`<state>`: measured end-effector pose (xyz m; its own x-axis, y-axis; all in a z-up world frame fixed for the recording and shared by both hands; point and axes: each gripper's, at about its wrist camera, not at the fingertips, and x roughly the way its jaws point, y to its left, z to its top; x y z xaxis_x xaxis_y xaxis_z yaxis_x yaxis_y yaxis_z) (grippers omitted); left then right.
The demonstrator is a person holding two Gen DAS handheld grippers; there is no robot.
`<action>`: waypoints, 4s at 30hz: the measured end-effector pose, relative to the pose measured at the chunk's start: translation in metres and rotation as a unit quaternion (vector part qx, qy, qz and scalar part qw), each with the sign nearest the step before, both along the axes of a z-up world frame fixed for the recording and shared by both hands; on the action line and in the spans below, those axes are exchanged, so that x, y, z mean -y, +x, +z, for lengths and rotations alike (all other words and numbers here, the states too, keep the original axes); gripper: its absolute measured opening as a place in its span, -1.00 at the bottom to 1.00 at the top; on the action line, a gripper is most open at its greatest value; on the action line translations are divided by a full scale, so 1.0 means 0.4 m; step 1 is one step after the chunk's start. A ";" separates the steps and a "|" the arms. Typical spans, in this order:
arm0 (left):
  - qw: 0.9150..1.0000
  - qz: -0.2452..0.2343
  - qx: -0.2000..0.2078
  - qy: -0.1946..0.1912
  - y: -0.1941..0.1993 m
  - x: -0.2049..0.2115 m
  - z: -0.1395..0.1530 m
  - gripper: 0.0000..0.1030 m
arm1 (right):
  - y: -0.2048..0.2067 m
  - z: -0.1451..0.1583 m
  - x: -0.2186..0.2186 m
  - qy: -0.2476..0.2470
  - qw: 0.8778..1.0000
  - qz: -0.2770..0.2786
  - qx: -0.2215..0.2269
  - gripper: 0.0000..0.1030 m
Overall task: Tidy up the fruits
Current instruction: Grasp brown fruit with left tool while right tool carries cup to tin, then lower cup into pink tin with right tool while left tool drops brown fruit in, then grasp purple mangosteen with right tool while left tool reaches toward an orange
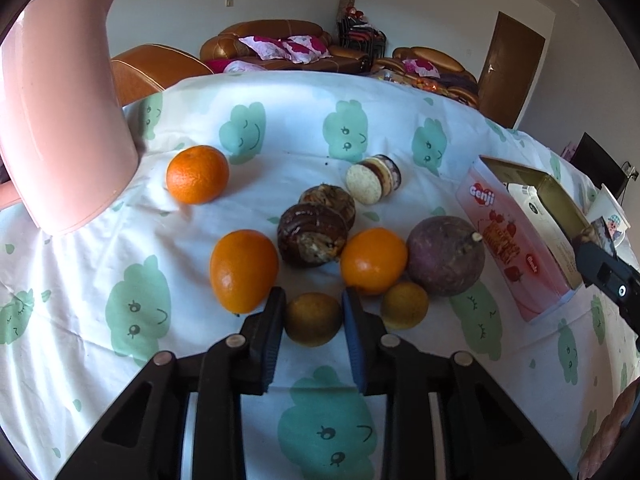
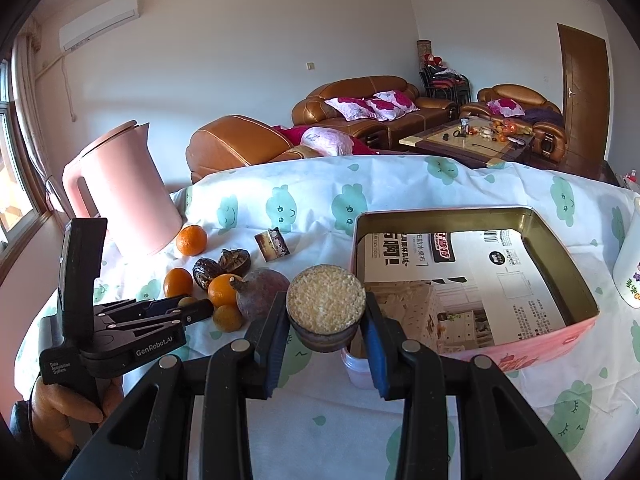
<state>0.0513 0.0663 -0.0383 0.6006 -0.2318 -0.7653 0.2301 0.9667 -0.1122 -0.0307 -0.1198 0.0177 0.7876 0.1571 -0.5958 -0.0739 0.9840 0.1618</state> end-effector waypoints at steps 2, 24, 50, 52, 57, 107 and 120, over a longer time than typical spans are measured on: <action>1.000 0.013 0.010 0.004 -0.008 -0.005 0.007 -0.43 | 0.000 -0.001 0.003 0.002 1.000 -0.001 0.000 -0.28; 0.987 -0.092 0.129 -0.001 -0.060 0.442 0.143 -0.42 | 0.042 0.007 0.308 -0.052 0.994 -0.096 0.010 -0.27; 0.987 -0.067 0.140 0.041 -0.063 0.505 0.115 0.71 | 0.066 -0.037 0.386 0.032 0.995 -0.091 -0.008 -0.04; 0.981 -0.065 0.179 0.040 -0.093 0.499 0.143 1.00 | 0.048 -0.023 0.389 0.038 0.993 -0.106 0.021 0.46; 0.969 -0.061 0.229 0.075 -0.126 0.495 0.176 1.00 | 0.027 0.005 0.384 0.023 0.990 -0.126 0.059 0.59; 0.974 0.193 0.098 0.062 0.047 -0.236 0.128 1.00 | 0.110 -0.060 -0.197 -0.068 0.996 0.052 -0.022 -0.19; 0.983 0.160 0.064 0.059 0.062 -0.236 0.102 1.00 | 0.223 -0.105 -0.175 -0.030 0.993 0.049 -0.102 0.07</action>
<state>0.0763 0.1606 0.0025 0.7216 0.0705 -0.6887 -0.0830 0.9964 0.0151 0.0583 -0.0499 -0.0242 0.6328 0.1869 -0.7514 -0.1415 0.9820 0.1251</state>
